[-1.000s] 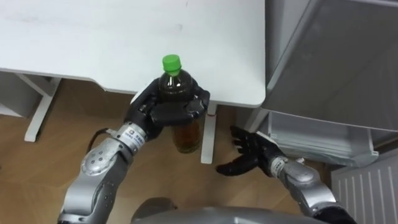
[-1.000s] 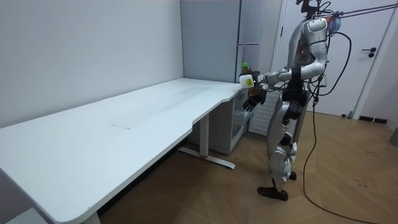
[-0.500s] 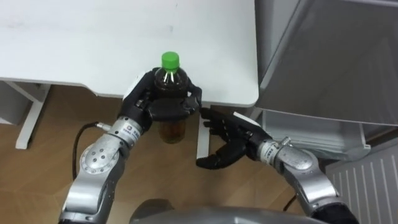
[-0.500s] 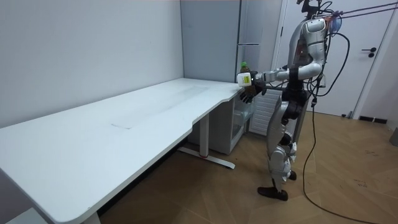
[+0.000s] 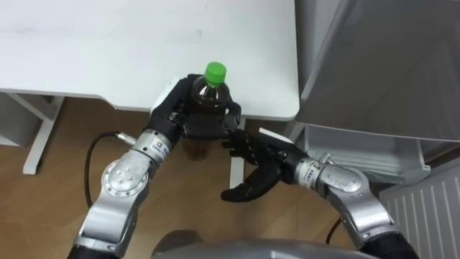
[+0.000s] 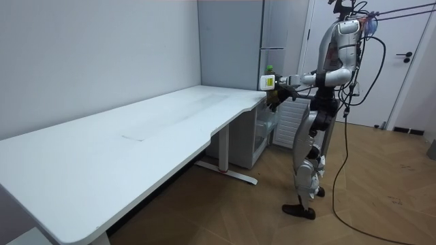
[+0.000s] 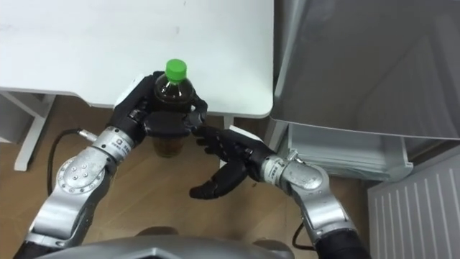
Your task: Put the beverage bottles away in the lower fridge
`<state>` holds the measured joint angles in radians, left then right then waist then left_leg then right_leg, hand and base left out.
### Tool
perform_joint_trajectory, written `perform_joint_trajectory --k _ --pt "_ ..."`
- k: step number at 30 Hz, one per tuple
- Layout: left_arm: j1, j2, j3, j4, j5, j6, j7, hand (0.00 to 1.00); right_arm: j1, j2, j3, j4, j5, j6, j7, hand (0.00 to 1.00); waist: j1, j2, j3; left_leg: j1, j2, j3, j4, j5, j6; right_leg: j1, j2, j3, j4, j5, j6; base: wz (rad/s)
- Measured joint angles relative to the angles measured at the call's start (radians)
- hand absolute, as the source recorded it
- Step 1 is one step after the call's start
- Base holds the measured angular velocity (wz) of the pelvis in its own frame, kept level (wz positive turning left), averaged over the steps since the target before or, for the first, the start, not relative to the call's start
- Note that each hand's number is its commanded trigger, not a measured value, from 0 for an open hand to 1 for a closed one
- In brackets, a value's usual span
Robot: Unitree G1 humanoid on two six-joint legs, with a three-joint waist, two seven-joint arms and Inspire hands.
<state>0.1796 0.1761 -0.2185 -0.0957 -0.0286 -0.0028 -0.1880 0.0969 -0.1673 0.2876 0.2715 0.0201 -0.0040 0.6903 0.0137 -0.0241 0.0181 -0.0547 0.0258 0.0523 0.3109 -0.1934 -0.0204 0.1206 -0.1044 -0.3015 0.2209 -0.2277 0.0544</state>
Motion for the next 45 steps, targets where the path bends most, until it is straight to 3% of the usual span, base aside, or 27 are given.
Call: perform_joint_trajectory --k 5,17,45 --pt "-0.013 0.000 -0.028 0.000 0.000 -0.016 0.003 1.00 -0.001 -0.003 0.007 -0.014 0.090 0.000 0.028 0.00 0.018 -0.008 0.0002 0.015 0.000 0.002 -0.004 0.000 -0.001 0.010 -0.001 0.000 -0.001 0.000 0.000 0.00" --pt "-0.013 0.000 -0.062 0.002 0.001 -0.020 0.033 1.00 0.002 -0.004 0.009 -0.010 0.160 0.023 0.046 0.00 0.021 -0.008 0.0046 0.008 0.001 0.003 -0.006 0.000 -0.001 0.004 0.001 0.000 -0.002 0.000 0.000 0.00" --pt "-0.012 0.015 -0.127 0.029 0.001 -0.032 0.092 1.00 0.004 -0.005 0.037 0.005 0.219 0.028 0.018 0.00 0.022 -0.023 0.0000 0.014 0.004 0.014 -0.007 0.001 -0.001 0.005 0.001 0.010 -0.001 0.001 -0.002 0.00"
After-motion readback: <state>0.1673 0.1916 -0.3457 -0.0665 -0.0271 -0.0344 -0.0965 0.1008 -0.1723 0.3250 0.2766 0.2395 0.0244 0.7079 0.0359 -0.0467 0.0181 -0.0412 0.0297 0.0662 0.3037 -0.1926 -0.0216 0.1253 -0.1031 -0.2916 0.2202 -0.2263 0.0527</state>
